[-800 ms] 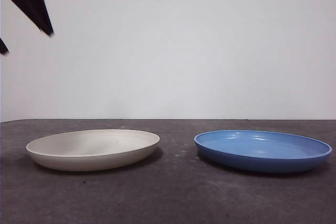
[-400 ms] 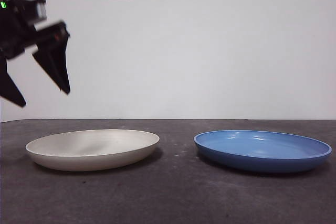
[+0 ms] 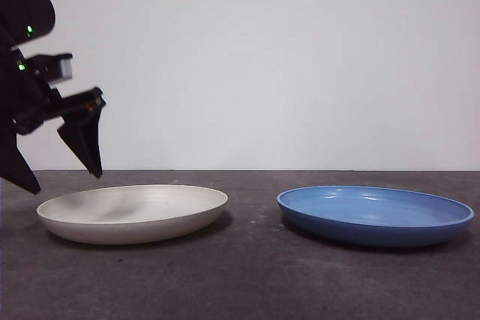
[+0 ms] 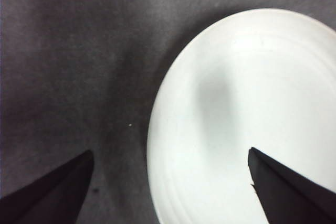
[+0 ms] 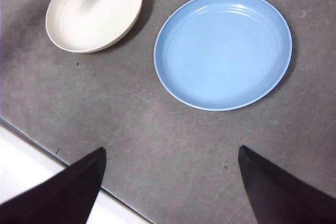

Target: Pick up the white plate, put it on the blue plate, put it on desk

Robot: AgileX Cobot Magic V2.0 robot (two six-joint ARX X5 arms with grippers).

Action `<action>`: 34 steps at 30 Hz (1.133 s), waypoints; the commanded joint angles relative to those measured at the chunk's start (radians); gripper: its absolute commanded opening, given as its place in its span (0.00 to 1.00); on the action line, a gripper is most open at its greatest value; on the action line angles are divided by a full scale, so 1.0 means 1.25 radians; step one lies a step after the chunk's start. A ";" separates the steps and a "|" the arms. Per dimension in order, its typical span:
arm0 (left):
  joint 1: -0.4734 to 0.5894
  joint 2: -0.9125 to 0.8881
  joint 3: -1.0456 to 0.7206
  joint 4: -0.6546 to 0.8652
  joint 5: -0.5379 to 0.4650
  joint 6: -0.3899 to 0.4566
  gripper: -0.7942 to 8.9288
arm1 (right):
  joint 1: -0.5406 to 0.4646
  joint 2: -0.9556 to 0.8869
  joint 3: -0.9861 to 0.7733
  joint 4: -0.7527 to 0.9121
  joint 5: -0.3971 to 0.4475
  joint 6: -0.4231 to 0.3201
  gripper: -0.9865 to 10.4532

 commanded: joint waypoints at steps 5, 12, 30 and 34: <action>-0.002 0.053 0.018 0.026 0.002 -0.003 0.56 | 0.003 0.003 0.016 0.008 -0.002 0.008 0.44; -0.002 0.071 0.018 0.023 0.002 -0.003 0.48 | 0.003 0.003 0.016 0.008 0.008 0.008 0.44; -0.002 0.071 0.018 -0.004 0.002 -0.024 0.16 | 0.003 0.003 0.016 0.008 0.007 0.008 0.44; -0.002 0.071 0.018 -0.004 0.001 -0.024 0.09 | 0.003 0.002 0.016 0.008 0.007 0.008 0.44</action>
